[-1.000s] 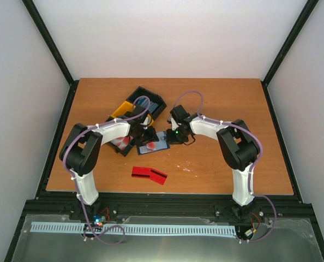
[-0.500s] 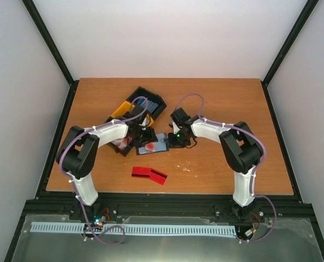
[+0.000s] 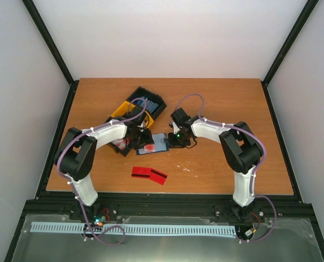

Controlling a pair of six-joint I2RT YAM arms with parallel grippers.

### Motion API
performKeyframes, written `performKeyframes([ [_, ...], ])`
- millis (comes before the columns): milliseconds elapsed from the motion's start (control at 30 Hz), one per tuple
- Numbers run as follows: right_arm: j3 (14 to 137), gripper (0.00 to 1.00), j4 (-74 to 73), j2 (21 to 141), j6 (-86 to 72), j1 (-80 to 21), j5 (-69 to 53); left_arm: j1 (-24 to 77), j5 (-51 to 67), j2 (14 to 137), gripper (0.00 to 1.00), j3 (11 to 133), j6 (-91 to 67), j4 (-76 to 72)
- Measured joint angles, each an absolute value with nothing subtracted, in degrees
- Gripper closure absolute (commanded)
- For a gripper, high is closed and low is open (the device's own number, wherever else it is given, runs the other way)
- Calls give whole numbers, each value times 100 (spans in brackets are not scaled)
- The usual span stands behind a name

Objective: Put the credit cards into the card holder
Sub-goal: Insert the credit card into the card holder.

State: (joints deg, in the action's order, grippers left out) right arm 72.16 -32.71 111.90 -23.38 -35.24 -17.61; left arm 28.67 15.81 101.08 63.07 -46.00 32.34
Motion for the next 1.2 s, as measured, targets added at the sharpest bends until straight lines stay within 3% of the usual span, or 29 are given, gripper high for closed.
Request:
performKeyframes([
  [333, 7247, 79, -3277, 11225, -2311, -3533, -1863, 2867, 1479, 10180, 55, 6311, -4525, 3468],
  [1200, 7631, 81, -3520, 11478, -2259, -3651, -1817, 2884, 1439, 10250, 46, 6427, -4405, 3406],
])
